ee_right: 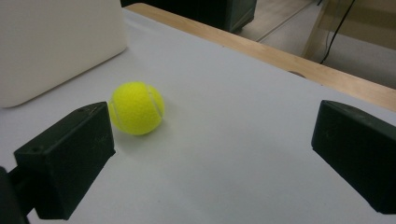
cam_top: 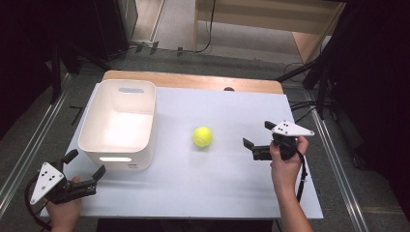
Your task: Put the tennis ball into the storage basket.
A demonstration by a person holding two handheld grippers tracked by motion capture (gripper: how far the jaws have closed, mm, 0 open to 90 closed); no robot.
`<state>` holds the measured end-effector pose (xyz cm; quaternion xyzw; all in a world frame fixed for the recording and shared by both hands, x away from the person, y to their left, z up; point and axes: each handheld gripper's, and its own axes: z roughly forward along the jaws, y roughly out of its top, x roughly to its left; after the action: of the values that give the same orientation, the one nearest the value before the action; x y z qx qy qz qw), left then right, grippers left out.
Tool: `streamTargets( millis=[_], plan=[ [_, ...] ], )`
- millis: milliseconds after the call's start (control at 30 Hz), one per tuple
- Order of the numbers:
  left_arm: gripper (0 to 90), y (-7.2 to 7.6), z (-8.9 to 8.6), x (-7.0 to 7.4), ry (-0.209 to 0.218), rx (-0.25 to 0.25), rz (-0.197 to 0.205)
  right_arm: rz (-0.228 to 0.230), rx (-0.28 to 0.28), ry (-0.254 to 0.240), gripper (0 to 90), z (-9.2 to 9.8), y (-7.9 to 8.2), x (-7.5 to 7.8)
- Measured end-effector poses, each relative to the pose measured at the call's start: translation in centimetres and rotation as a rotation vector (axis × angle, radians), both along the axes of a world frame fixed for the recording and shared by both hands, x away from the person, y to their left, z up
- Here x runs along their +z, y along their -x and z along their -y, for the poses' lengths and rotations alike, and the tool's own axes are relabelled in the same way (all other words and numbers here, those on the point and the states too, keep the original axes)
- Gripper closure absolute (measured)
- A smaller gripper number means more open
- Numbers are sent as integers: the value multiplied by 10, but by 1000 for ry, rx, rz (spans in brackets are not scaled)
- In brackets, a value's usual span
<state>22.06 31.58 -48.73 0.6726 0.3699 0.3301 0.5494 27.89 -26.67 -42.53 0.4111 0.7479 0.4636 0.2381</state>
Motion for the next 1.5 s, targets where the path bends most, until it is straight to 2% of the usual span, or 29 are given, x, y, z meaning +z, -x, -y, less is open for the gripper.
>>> streamTargets(
  millis=[233,567,700,933,1000,1300,1500],
  plan=[
    [0,-1,1,0,-2,1,1,-33,41,40,0,-11,-14,7],
    [0,-1,1,0,-3,-1,1,-60,64,55,0,-24,-27,8],
    [0,0,0,0,-2,-1,0,-72,81,78,0,-29,-33,10],
    [0,0,-1,0,-1,1,2,-91,89,82,0,-33,-41,9],
    [0,0,-1,0,0,-1,3,-110,101,91,0,-38,-45,8],
    [0,0,0,0,-1,-3,2,-140,127,116,0,-45,-56,6],
    [0,0,0,0,-2,-3,2,-175,143,131,0,-51,-64,2]
  ],
)
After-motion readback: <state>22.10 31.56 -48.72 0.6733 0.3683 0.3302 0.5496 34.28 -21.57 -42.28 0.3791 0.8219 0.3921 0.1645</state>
